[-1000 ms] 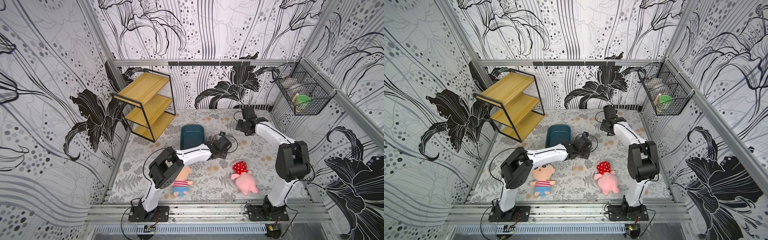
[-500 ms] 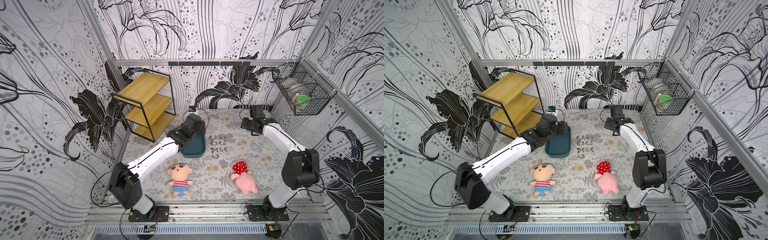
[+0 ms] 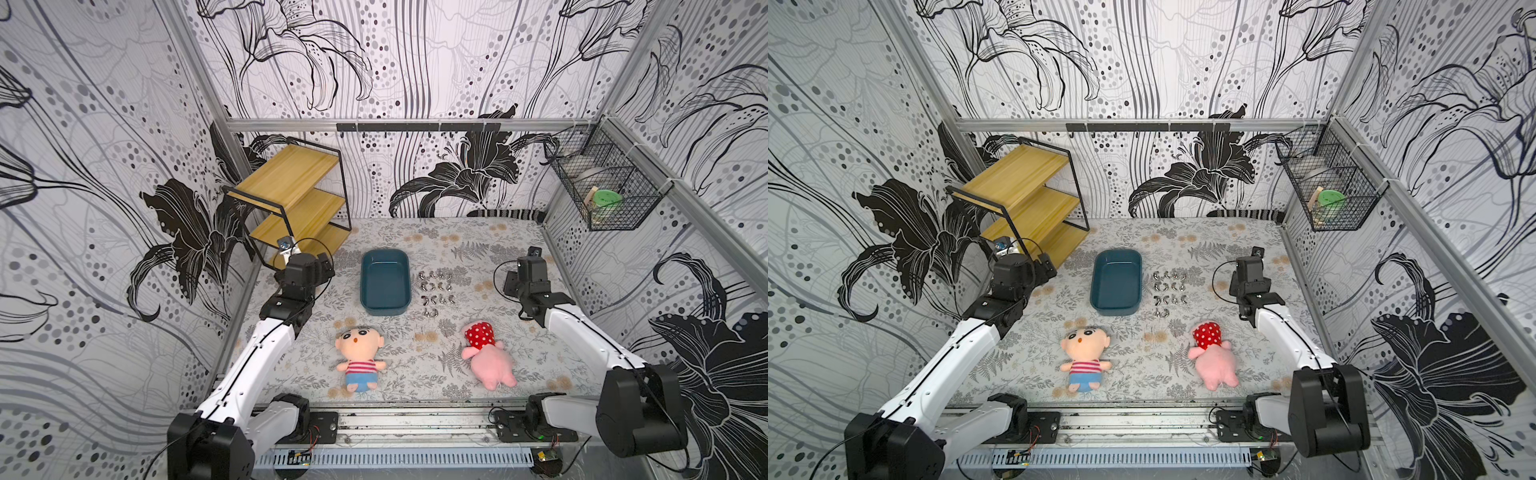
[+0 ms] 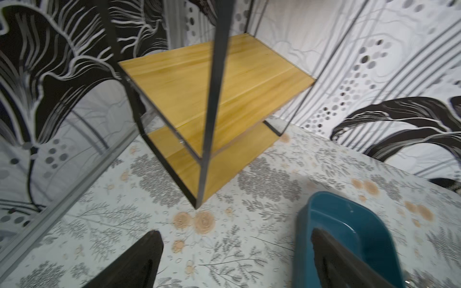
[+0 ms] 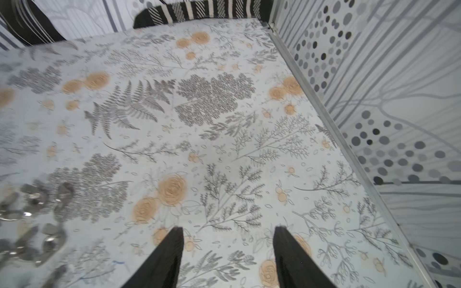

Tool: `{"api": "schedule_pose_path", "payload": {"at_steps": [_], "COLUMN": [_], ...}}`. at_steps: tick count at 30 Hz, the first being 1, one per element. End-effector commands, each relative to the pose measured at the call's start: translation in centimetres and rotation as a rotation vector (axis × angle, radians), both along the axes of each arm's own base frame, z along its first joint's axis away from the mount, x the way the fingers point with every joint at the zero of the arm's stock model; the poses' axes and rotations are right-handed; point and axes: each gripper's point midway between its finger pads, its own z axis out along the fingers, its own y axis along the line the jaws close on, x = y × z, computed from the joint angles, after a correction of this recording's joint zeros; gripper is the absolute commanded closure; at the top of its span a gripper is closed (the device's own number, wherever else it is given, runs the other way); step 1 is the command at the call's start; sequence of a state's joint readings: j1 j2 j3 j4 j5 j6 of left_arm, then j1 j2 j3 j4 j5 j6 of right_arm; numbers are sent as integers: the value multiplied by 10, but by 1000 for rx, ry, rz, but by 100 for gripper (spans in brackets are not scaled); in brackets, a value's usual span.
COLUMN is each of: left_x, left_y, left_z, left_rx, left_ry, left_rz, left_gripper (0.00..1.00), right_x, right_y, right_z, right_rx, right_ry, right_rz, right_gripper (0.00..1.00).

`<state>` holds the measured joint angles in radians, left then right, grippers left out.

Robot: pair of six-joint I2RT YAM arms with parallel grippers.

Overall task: Take out the wing nut from the storage box
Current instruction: Reset both arms

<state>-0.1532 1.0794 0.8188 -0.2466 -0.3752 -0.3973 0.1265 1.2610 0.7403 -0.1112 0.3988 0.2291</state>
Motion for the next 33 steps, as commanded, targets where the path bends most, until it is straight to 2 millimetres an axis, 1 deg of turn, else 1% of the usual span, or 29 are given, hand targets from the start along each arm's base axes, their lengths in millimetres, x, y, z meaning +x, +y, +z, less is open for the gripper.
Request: {"api": "schedule_pose_path", "payload": {"at_steps": [1, 4, 7, 9, 11, 13, 15, 16, 17, 21, 22, 23, 27, 30, 33], "left_x": [0, 1, 7, 5, 3, 2, 4, 4, 4, 7, 7, 8, 8, 7, 4], "left_y": [31, 44, 39, 41, 41, 40, 34, 31, 27, 16, 14, 11, 4, 4, 1], "left_z": [-7, -24, -37, -39, -38, -37, -37, -36, -36, -40, -42, -43, -52, -57, -69], "left_rx": [49, 81, 113, 123, 140, 162, 173, 169, 167, 155, 149, 144, 141, 154, 160], "left_ry": [-71, -95, -124, -173, -221, -249, -271, -291, -307, -338, -345, -354, -376, -399, -420], "left_rz": [103, 127, 64, 70, 65, 51, 12, -7, -30, -100, -109, -122, -165, -168, -184], "left_gripper": [3, 3, 3, 3, 3, 3, 3, 3, 3, 3, 3, 3, 3, 3, 3], "right_x": [12, 20, 27, 27, 24, 23, 20, 18, 19, 10, 9, 10, 10, 10, 10], "right_y": [-12, -13, -14, -16, -13, -8, 0, 4, 4, 12, 14, 16, 15, 15, 16], "right_z": [7, -6, -18, -23, -27, -23, -21, -27, -22, -29, -24, -27, -26, -28, -28], "right_rx": [-110, -159, -196, -204, -192, -182, -134, -120, -119, -82, -84, -81, -80, -77, -77], "right_ry": [-127, -170, -203, -236, -273, -318, -385, -390, -417, -452, -487, -457, -468, -457, -459], "right_rz": [-3, 9, 21, 19, 42, 84, 153, 192, 200, 293, 300, 313, 317, 319, 319], "right_gripper": [37, 37, 37, 37, 37, 37, 37, 37, 38, 39, 38, 38, 35, 33, 29]}}
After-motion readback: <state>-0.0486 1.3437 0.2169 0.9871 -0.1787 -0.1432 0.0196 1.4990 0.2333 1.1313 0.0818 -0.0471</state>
